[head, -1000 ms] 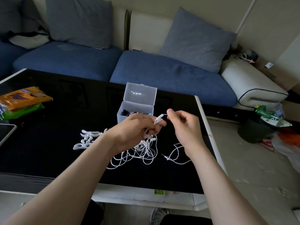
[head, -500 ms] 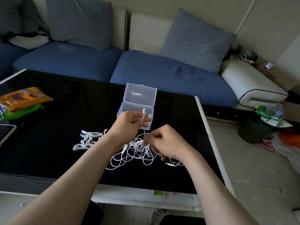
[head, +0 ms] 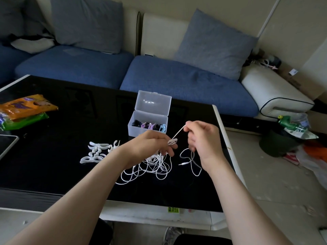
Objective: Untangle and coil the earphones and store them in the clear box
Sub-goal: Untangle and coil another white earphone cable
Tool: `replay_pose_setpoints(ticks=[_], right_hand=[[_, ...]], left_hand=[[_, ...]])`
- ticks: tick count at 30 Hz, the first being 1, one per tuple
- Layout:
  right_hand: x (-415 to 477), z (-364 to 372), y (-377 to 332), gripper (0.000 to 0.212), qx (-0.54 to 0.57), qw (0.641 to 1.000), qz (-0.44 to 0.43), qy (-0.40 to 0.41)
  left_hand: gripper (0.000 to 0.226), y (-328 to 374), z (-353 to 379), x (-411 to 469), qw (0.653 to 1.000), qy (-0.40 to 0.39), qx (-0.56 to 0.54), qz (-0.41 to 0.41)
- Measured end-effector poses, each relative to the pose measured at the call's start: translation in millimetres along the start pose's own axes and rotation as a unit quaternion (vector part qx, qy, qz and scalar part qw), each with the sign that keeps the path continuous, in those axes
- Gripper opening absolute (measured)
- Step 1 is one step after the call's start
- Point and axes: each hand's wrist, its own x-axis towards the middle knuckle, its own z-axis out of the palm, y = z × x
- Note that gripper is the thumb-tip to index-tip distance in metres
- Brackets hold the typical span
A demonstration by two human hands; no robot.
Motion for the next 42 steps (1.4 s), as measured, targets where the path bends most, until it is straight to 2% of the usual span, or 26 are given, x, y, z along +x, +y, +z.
replay_pose_setpoints(ticks=[3,5,10,13,17,20,22,26,30,32,35,38,42], right_hand=[[5.7,-6.3,5.4,0.030,-0.023,0.998,0.008,0.050],[7.8,-9.3,10.5,0.027,-0.072,0.996,0.002,0.053],[11.8,-6.3,24.4,0.027,-0.168,0.985,0.005,-0.033],[8.3,2.3,29.6,0.032,-0.228,0.968,0.021,-0.104],[-0.9,14.0,26.7,0.034,-0.272,0.945,0.029,-0.178],[-10.1,20.7,18.6,0.029,-0.331,0.915,-0.008,-0.231],[-13.4,25.0,15.5,0.025,-0.334,0.910,-0.025,-0.243],[-13.5,26.3,9.7,0.030,-0.283,0.937,-0.087,-0.186],[-9.4,18.5,3.5,0.021,-0.164,0.977,-0.105,-0.085],[-6.7,12.9,0.4,0.023,-0.110,0.989,-0.097,-0.030],[-3.1,4.5,0.1,0.025,-0.110,0.989,-0.097,0.036],[0.0,-0.3,6.8,0.025,-0.135,0.984,-0.109,0.049],[12.9,-2.8,23.2,0.023,-0.159,0.985,-0.042,0.045]], left_hand=[[0.029,-1.2,-0.4,-0.6,0.994,-0.022,-0.101,0.018],[0.029,-1.9,-1.6,0.3,0.984,-0.030,-0.176,0.029],[0.031,1.3,-3.0,0.2,0.963,-0.040,-0.259,0.059],[0.034,1.2,-3.5,2.3,0.955,0.010,-0.289,0.065],[0.048,-2.4,-6.8,6.7,0.953,0.067,-0.290,0.050],[0.067,-6.5,-7.8,9.0,0.970,0.098,-0.219,0.039],[0.067,-10.9,-8.4,11.4,0.982,0.112,-0.151,0.017],[0.043,-16.7,-8.7,11.0,0.997,0.083,-0.003,0.010],[0.049,-16.5,-9.2,9.6,0.998,0.054,0.038,-0.020],[0.051,-12.6,-7.4,8.1,0.998,0.043,0.023,-0.027],[0.049,-5.4,-5.0,3.1,0.999,0.026,-0.034,-0.012],[0.044,-2.8,-4.5,2.4,0.997,0.000,-0.071,0.010],[0.040,-1.0,-4.9,3.7,0.984,0.002,-0.177,0.023]])
